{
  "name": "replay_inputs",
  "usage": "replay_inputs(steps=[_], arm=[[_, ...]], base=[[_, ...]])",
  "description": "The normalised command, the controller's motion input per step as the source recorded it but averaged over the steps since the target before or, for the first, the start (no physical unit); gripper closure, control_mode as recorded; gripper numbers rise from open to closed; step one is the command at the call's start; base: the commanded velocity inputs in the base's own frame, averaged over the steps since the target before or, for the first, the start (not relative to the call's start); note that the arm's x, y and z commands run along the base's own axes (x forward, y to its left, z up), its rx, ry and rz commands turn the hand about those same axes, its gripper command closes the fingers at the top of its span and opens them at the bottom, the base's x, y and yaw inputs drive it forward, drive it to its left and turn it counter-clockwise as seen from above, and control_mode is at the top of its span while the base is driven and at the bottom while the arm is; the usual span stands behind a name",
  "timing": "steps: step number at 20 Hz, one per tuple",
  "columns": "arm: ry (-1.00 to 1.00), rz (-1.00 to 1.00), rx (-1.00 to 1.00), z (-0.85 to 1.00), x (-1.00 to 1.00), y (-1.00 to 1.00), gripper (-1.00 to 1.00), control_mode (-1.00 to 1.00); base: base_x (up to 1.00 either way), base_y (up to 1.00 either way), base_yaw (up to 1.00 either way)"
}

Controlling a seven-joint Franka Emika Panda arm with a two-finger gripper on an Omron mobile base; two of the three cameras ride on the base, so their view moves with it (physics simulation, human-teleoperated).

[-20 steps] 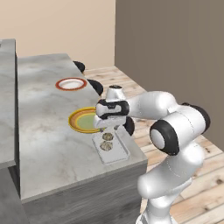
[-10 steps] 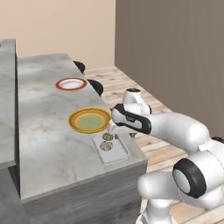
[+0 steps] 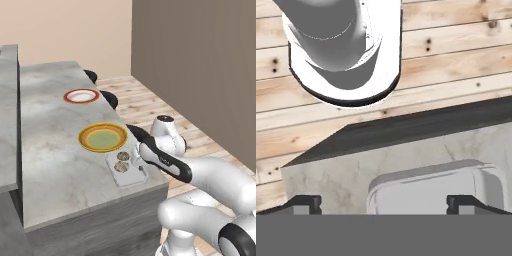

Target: Place two dumplings into each of the tupperware containers and then place the containers in the fridge.

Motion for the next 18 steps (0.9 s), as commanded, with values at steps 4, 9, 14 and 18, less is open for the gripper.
replay_inputs(steps=[4, 9, 14, 18], arm=[[0.01, 0.00, -0.07, -0.30, 0.44, 0.00, -1.00, -1.00], [0.05, 0.00, -0.14, -0.24, 0.54, 0.00, -1.00, -1.00], [0.01, 0.00, -0.05, -0.18, 0.36, 0.00, -1.00, -1.00], [0.00, 0.00, 0.00, -0.46, 0.18, -0.01, -1.00, -1.00]], base=[[0.00, 0.00, 0.00], [0.00, 0.00, 0.00], [0.00, 0.00, 0.00], [0.00, 0.00, 0.00]])
